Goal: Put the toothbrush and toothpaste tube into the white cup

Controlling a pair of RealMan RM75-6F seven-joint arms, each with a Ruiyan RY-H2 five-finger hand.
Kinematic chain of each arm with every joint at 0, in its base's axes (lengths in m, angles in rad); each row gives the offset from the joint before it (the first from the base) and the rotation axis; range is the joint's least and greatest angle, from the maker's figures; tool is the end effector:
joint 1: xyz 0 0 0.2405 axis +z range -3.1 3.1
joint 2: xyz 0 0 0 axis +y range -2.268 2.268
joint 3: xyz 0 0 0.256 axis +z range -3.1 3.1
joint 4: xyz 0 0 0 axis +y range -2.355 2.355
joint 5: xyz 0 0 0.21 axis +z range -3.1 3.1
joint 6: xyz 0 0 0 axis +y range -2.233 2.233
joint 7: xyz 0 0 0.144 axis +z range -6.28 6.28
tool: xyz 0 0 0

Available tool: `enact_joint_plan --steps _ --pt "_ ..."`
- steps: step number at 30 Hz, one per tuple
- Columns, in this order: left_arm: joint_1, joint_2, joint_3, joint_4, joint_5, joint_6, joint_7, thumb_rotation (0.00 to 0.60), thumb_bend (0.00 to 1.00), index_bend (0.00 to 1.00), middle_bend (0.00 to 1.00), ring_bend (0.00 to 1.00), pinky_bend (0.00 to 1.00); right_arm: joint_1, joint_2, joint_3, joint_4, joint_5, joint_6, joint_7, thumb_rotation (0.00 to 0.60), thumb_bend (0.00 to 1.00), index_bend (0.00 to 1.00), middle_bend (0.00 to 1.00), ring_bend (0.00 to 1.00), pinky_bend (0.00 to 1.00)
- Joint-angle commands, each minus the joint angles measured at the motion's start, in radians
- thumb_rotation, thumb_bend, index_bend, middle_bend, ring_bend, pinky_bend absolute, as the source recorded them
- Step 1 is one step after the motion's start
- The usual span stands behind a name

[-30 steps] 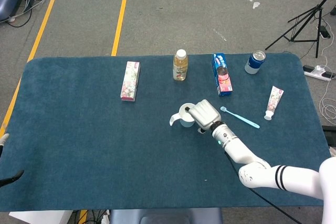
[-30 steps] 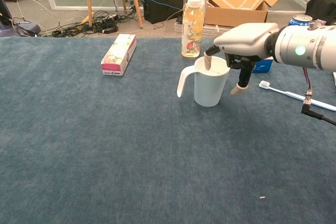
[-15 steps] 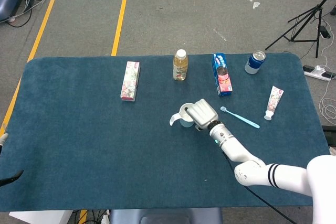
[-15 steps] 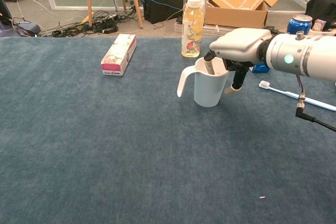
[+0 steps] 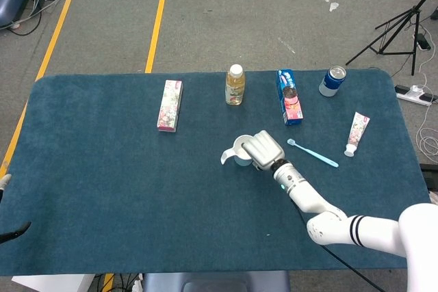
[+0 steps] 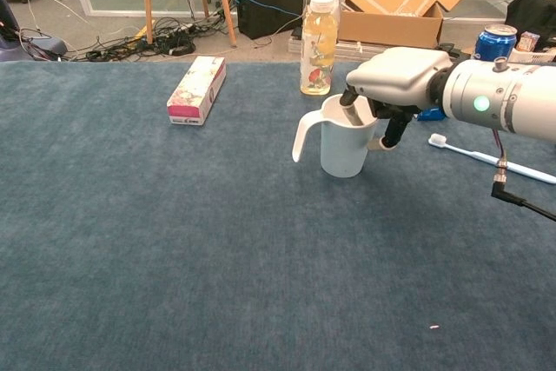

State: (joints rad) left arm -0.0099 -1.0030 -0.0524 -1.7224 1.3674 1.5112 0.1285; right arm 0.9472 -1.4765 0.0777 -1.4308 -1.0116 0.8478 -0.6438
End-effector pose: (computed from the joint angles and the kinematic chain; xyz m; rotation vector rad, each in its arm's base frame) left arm -0.3251 0.1554 0.1965 -1.2646 -0.8802 -0.6976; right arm -0.1297 -0.3757 -0.0111 2.0973 -0.4981 0.6109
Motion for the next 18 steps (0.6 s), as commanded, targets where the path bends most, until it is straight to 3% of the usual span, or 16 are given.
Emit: enact_joint_plan --steps 1,18 --pt "0.0 -0.001 0.0 0.001 -0.001 -0.001 0.001 0.6 0.0 0.06 0.2 0.2 0.28 -0.004 0.005 -0.002 -0.003 -0.01 0.007 0.004 0.6 0.21 0.6 1.0 1.0 1.0" --pt "-0.005 -0.009 0.001 0.007 -0.011 -0.018 0.018 0.6 0.0 0.06 0.2 0.2 0.28 -0.051 0.113 -0.025 -0.127 -0.048 0.069 -0.022 0.6 0.21 0.68 1.0 1.0 1.0"
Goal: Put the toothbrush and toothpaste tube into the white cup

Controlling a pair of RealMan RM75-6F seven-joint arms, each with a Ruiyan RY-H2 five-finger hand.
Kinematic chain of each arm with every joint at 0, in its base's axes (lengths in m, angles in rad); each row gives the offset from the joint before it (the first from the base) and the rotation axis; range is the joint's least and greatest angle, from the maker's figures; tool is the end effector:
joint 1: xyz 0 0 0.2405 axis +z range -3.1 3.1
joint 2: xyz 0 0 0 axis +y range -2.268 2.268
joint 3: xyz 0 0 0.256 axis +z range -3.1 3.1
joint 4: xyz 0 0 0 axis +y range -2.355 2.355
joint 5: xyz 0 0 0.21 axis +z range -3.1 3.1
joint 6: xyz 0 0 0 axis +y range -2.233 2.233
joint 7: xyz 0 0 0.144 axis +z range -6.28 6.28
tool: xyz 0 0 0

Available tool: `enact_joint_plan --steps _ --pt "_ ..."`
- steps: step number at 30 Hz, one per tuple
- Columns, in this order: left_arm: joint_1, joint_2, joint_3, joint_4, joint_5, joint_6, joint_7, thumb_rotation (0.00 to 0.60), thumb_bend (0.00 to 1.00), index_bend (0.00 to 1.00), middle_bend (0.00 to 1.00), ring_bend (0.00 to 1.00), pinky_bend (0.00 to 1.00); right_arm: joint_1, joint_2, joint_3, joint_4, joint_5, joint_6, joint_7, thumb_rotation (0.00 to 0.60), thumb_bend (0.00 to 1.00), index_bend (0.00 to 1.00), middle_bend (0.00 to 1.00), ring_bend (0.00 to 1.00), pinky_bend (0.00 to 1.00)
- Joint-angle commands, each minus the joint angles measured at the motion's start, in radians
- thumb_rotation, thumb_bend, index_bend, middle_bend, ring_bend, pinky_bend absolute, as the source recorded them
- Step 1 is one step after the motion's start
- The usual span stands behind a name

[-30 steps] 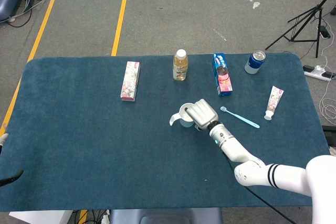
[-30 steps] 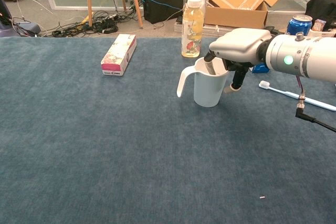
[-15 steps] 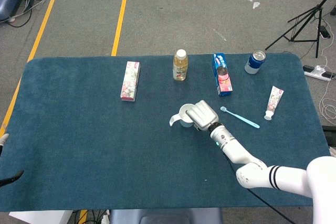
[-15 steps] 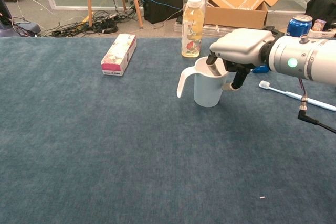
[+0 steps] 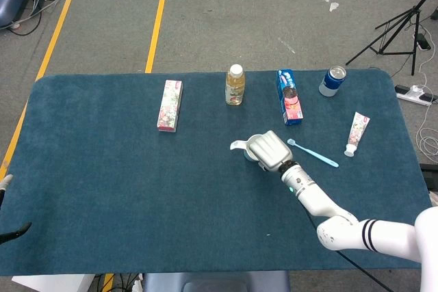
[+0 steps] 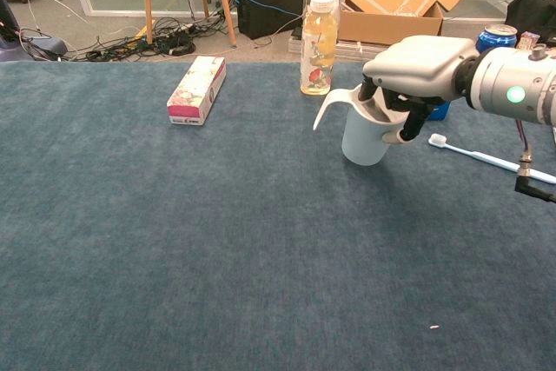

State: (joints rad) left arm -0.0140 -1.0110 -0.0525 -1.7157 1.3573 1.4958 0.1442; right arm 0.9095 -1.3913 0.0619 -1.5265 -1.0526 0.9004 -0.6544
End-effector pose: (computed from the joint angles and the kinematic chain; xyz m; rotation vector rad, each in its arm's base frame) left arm -0.3275 0.1564 0.1931 -1.2718 -0.8841 -0.6760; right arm -0.1366 -0.3647 0.0131 2.0780 -0.4625 0.6198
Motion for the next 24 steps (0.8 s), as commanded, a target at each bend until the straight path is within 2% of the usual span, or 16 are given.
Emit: enact_joint_plan --steps 1,15,24 --pt "-0.002 -0.003 0.001 0.002 -0.001 -0.004 0.005 0.6 0.0 0.06 0.2 0.2 0.28 -0.02 0.043 -0.014 -0.049 -0.011 0.025 -0.016 0.6 0.21 0.68 1.0 1.0 1.0" --pt "-0.013 -0.022 0.008 0.008 -0.003 -0.03 0.028 0.6 0.0 0.06 0.21 0.2 0.28 -0.13 0.271 -0.095 -0.296 -0.077 0.095 -0.001 0.6 0.21 0.68 1.0 1.0 1.0" --pt "-0.019 -0.031 0.011 0.011 -0.002 -0.038 0.036 0.6 0.0 0.06 0.21 0.2 0.28 -0.169 0.415 -0.137 -0.423 -0.004 0.032 0.054 0.6 0.21 0.68 1.0 1.0 1.0"
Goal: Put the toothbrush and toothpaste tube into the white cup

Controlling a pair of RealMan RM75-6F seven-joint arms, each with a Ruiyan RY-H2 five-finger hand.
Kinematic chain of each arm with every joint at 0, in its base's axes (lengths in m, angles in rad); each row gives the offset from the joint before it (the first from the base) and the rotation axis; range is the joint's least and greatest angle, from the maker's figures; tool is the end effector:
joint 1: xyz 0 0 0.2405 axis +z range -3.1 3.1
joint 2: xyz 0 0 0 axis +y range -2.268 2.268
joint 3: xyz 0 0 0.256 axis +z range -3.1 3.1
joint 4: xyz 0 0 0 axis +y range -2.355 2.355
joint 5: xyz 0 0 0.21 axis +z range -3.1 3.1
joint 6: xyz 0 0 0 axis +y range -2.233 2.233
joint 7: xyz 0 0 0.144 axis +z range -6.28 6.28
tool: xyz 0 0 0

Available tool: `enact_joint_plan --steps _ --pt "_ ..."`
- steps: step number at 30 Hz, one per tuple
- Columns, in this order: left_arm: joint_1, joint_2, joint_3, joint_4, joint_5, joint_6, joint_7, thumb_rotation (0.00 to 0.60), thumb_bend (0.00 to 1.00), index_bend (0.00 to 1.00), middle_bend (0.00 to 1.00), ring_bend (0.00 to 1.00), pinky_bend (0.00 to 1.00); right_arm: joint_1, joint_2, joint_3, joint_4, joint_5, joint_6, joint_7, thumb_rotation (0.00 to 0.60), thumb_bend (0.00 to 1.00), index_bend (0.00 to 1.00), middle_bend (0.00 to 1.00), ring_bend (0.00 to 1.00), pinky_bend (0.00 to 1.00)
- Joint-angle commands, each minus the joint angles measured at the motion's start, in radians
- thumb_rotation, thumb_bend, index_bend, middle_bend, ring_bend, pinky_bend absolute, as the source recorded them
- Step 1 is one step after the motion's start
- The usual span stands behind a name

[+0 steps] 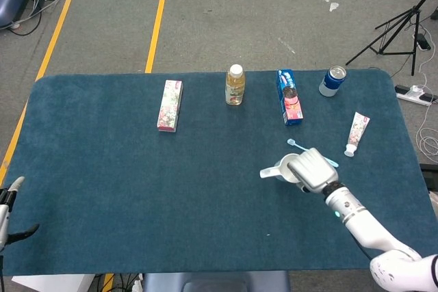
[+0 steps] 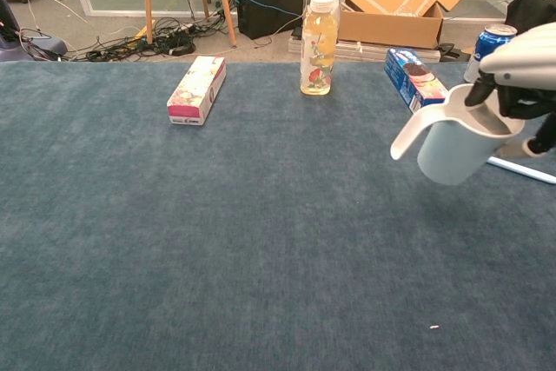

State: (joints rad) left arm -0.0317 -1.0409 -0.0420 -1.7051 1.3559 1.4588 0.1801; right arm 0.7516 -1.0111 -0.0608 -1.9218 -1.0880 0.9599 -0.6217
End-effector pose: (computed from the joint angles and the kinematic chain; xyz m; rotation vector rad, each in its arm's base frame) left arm -0.3282 0.1597 0.1783 -1.3150 -0.9005 -0.6477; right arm -0.1852 -0.2914 0.0966 2.0588 -0.6327 0.4781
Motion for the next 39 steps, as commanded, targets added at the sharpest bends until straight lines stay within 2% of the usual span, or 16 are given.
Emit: enact_joint_plan --steps 1,9,23,32,39 --pt "-0.002 -0.002 0.0 0.001 -0.001 -0.003 0.001 0.6 0.0 0.06 0.21 0.2 0.28 -0.012 0.044 -0.017 -0.033 0.042 -0.037 0.025 0.6 0.21 0.68 1.0 1.0 1.0" --pt "-0.006 -0.007 0.002 0.005 -0.003 -0.012 0.004 0.6 0.0 0.06 0.21 0.2 0.28 -0.005 0.066 -0.034 -0.024 0.116 -0.107 0.036 0.6 0.21 0.68 1.0 1.0 1.0" --pt "-0.008 -0.005 0.002 0.004 -0.001 -0.012 -0.006 0.6 0.0 0.06 0.21 0.2 0.28 -0.005 0.016 -0.042 0.051 0.102 -0.173 0.09 0.6 0.21 0.68 1.0 1.0 1.0" --pt "-0.01 -0.007 0.002 0.006 -0.004 -0.017 -0.002 0.6 0.0 0.06 0.22 0.2 0.28 -0.014 0.039 -0.04 0.039 0.067 -0.173 0.122 0.6 0.16 0.46 1.0 1.0 1.0" --pt "-0.011 -0.008 0.003 0.007 -0.007 -0.02 -0.001 0.6 0.0 0.06 0.22 0.2 0.28 -0.029 0.071 -0.037 0.012 0.029 -0.162 0.149 0.6 0.12 0.4 1.0 1.0 1.0"
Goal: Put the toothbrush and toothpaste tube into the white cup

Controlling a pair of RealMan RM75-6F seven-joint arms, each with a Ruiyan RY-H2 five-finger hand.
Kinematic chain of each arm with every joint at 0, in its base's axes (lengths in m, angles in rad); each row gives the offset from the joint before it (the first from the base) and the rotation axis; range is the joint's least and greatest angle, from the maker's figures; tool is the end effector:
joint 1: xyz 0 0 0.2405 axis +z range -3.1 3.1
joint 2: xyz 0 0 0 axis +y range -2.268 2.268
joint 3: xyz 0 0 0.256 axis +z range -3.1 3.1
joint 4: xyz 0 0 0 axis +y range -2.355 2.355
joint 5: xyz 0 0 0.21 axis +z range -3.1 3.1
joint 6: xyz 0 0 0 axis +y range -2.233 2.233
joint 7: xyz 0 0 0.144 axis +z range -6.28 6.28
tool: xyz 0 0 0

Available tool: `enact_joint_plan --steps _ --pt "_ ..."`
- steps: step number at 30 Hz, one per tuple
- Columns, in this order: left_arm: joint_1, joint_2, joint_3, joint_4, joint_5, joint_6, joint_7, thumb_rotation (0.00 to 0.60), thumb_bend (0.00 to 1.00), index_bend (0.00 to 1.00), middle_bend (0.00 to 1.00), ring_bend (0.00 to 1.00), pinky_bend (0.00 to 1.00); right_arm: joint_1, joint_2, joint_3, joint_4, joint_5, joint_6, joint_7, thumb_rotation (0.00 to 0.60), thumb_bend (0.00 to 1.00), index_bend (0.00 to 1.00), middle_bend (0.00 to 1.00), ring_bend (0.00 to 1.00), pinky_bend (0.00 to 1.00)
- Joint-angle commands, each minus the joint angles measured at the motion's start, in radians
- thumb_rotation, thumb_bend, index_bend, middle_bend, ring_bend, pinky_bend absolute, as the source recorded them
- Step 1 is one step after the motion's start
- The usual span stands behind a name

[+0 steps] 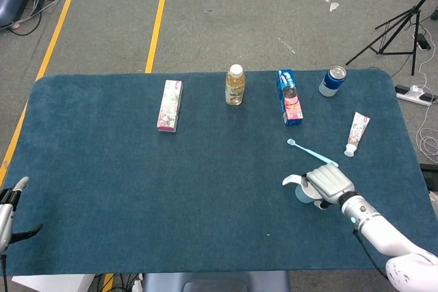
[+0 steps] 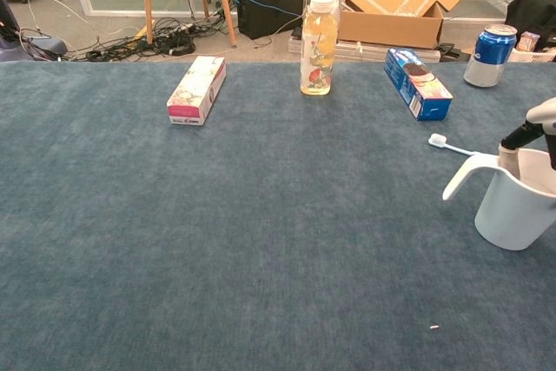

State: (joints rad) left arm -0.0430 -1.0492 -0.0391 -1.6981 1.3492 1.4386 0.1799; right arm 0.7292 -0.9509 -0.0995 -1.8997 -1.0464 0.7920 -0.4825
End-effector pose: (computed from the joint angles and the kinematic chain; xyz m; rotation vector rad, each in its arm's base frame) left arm -0.3294 0.1625 0.1736 -1.3280 -0.9151 -0.6415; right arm -0.2235 -0.2767 0.1000 2.0776 -0.8828 0.3340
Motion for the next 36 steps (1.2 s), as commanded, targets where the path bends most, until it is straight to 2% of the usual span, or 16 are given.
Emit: enact_joint_plan --steps 1,14,20,23,27,36 --pt "0.0 0.0 0.0 0.0 -0.001 0.0 0.0 0.6 0.0 0.06 0.22 0.2 0.28 -0.01 0.017 0.003 -0.015 -0.019 0.01 0.015 0.6 0.12 0.4 1.0 1.0 1.0" --pt "-0.002 -0.002 0.0 0.001 -0.001 -0.002 0.005 0.6 0.0 0.06 0.22 0.2 0.28 -0.076 0.142 0.054 -0.112 -0.172 0.108 0.16 0.6 0.12 0.39 1.0 1.0 1.0" --pt "-0.001 -0.002 0.001 0.0 -0.001 0.0 0.004 0.6 0.0 0.06 0.22 0.2 0.28 -0.104 0.183 0.087 -0.092 -0.18 0.147 0.221 0.6 0.12 0.39 1.0 1.0 1.0" --pt "-0.002 -0.003 0.001 0.001 -0.001 -0.001 0.005 0.6 0.0 0.06 0.22 0.2 0.28 -0.11 0.194 0.098 -0.065 -0.146 0.138 0.239 0.6 0.13 0.39 1.0 1.0 1.0" --pt "-0.003 -0.004 0.001 0.001 -0.003 -0.003 0.007 0.6 0.0 0.06 0.22 0.2 0.28 -0.103 0.201 0.106 -0.033 -0.081 0.092 0.248 0.6 0.2 0.38 1.0 1.0 1.0" --pt "-0.005 -0.007 0.002 0.003 -0.005 -0.006 0.01 0.6 0.0 0.06 0.22 0.2 0.28 -0.027 0.196 0.102 0.076 0.149 -0.171 0.307 0.6 0.42 0.28 1.0 1.0 1.0"
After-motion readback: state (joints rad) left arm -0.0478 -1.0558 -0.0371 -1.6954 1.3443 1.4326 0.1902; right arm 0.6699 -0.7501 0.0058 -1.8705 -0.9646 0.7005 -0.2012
